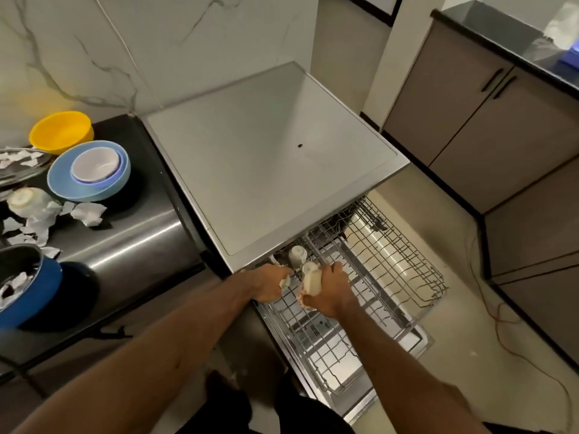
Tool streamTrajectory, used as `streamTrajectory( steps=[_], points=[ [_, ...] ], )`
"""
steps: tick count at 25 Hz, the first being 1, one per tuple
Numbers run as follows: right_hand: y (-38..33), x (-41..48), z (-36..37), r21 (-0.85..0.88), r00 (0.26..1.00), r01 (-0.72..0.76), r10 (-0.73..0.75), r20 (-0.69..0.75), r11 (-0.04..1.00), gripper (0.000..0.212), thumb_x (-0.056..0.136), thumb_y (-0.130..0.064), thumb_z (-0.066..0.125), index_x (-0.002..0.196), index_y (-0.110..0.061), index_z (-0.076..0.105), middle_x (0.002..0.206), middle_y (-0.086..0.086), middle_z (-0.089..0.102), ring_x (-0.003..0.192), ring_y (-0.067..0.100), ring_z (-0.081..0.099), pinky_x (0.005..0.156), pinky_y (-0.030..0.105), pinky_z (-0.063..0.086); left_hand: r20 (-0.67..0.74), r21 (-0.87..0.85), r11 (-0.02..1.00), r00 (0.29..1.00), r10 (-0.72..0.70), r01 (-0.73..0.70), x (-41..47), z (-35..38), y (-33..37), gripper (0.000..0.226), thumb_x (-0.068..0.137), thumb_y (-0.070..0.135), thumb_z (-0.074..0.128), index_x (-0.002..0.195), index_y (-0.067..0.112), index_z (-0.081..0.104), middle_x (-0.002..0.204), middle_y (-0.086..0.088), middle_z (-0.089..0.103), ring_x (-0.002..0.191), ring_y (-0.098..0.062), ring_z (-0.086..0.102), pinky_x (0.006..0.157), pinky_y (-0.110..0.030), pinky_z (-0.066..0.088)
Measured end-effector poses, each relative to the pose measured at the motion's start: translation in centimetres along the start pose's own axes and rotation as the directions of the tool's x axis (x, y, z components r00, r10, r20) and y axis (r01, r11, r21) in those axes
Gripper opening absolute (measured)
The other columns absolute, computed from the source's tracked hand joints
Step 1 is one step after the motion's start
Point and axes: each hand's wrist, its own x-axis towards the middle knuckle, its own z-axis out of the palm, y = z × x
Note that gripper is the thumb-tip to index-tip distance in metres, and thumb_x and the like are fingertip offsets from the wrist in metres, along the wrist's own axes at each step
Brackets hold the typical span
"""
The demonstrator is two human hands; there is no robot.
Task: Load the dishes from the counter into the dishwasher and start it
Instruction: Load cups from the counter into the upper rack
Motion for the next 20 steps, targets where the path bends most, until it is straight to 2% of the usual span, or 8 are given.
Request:
streamTrajectory(
  steps=[3,6,8,11,14,16,18,20],
  points=[
    [0.0,0.1,1.5,-0.072,0.998,0.056,-0.056,-0.007,0.996,0.103,0.074,-0.052,0.086,0.154,-0.015,0.033,0.154,0.009,0.029,0.14,0.03,0.035,0.115,0.049,0.043,-0.009,-0.104,0.991,0.997,-0.08,0.079,1.6,1.8,0.1,0.05,0.102,0.013,0.052,0.15,0.004,0.045,0.147,-0.013,0.053,0.132,-0.027,0.052,0.099,-0.023,0.041],
    [0.1,0.5,2.8,-0.107,0.996,0.091,-0.088,0.029,0.99,0.093,0.077,-0.047,0.085,0.151,-0.019,0.036,0.152,0.009,0.037,0.14,0.031,0.036,0.116,0.049,0.04,0.007,-0.246,0.954,0.985,-0.173,0.169,2.7,4.3,0.2,0.043,0.098,0.02,0.057,0.139,0.011,0.059,0.134,-0.009,0.063,0.12,-0.023,0.061,0.102,-0.034,0.052],
    [0.1,0.9,3.7,-0.123,0.992,0.12,-0.112,0.065,0.985,0.09,0.081,-0.048,0.082,0.151,-0.018,0.035,0.149,0.01,0.045,0.138,0.031,0.04,0.115,0.049,0.042,0.005,-0.348,0.911,0.972,-0.236,0.223,3.5,5.9,0.1,0.034,0.094,0.023,0.061,0.126,0.015,0.069,0.118,-0.005,0.07,0.106,-0.019,0.066,0.096,-0.037,0.057],
    [0.3,1.5,4.8,-0.138,0.99,0.123,-0.112,0.08,0.983,0.089,0.083,-0.05,0.08,0.151,-0.016,0.033,0.143,0.01,0.051,0.131,0.031,0.05,0.108,0.047,0.048,-0.014,-0.48,0.826,0.938,-0.345,0.297,4.5,6.9,0.0,0.029,0.091,0.022,0.065,0.118,0.016,0.075,0.113,-0.002,0.073,0.102,-0.018,0.068,0.091,-0.032,0.057],
    [0.6,2.1,5.3,-0.013,0.994,0.054,-0.053,0.093,0.998,0.081,0.084,-0.044,0.081,0.147,-0.018,0.036,0.134,0.009,0.056,0.116,0.028,0.061,0.096,0.042,0.055,0.009,-0.618,0.709,0.906,-0.424,0.338,5.4,7.3,0.1,0.018,0.088,0.023,0.071,0.104,0.018,0.079,0.104,0.001,0.076,0.097,-0.016,0.071,0.092,-0.034,0.06],
    [0.8,2.7,5.5,0.082,0.989,0.026,-0.037,0.141,0.996,0.079,0.085,-0.037,0.081,0.147,-0.017,0.037,0.136,0.011,0.053,0.113,0.024,0.058,0.092,0.036,0.054,0.024,-0.67,0.649,0.885,-0.465,0.36,5.8,7.5,0.2,0.014,0.087,0.021,0.069,0.097,0.017,0.078,0.1,-0.002,0.075,0.093,-0.016,0.07,0.086,-0.036,0.062],
    [0.9,3.3,5.7,0.147,0.984,0.024,-0.049,0.17,0.989,0.081,0.084,-0.038,0.082,0.148,-0.017,0.037,0.139,0.01,0.049,0.114,0.021,0.054,0.093,0.035,0.054,0.019,-0.687,0.624,0.867,-0.497,0.373,6.0,7.8,0.4,0.023,0.087,0.019,0.061,0.106,0.015,0.073,0.105,-0.004,0.071,0.092,-0.017,0.066,0.071,-0.029,0.056],
    [1.0,3.9,5.8,0.191,0.981,0.025,-0.06,0.182,0.981,0.081,0.081,-0.044,0.082,0.146,-0.02,0.04,0.14,0.008,0.049,0.115,0.022,0.055,0.089,0.034,0.058,0.02,-0.713,0.596,0.859,-0.511,0.371,6.3,8.0,0.5,0.028,0.089,0.018,0.058,0.116,0.015,0.067,0.108,-0.004,0.066,0.092,-0.015,0.061,0.066,-0.027,0.049]
  ],
)
